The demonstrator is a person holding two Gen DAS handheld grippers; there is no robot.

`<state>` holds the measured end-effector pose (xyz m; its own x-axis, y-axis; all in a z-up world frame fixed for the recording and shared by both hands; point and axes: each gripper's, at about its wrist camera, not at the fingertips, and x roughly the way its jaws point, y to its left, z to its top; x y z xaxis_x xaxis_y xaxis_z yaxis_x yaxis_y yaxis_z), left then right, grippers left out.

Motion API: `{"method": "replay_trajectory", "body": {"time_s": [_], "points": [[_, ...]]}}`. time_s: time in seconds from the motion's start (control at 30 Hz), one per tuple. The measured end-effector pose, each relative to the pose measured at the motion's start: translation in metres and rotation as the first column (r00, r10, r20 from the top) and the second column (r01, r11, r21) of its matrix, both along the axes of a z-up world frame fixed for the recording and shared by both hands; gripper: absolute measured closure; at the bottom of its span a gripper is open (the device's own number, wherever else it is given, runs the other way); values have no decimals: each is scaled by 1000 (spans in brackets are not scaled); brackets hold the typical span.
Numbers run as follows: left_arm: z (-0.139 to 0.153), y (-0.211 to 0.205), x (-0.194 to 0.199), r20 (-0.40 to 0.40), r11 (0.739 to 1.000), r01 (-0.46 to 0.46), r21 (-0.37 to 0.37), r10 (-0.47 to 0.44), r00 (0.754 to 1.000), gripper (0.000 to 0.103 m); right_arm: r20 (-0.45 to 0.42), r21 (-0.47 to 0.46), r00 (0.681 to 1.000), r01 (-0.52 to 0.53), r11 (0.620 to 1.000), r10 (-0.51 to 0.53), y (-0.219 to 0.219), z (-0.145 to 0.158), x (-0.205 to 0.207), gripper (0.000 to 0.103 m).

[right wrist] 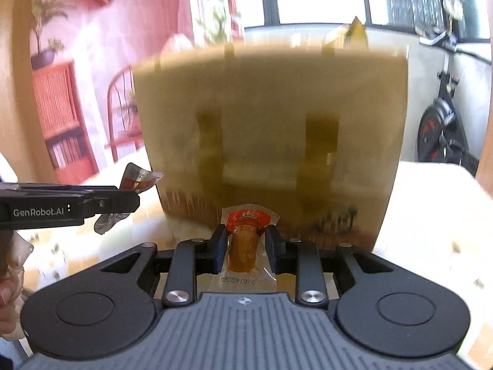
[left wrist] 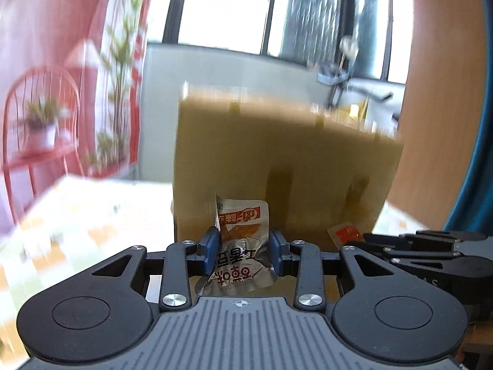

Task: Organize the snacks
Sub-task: 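Carry both snacks over the box and open both grippers to drop them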

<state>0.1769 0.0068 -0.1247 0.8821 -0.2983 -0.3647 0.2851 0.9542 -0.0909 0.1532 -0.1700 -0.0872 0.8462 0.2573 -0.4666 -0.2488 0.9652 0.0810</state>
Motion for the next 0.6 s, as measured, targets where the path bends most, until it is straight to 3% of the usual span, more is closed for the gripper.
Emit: {"method": "replay_trajectory", "body": {"time_s": [0.23,0.47,0.6], "points": [[68,0,10,156,998,55,-8,-53,986,66,177,56,983,-56,997,46,0,62,1,74],[116,-16,59,163,992,97,-85,-82,983,66,281,41,958,-73,997,58,1,113,36,74],[129,-28,88,153,994,89,-70,-78,985,65,308,21,951,-45,999,37,3,129,64,74]]}}
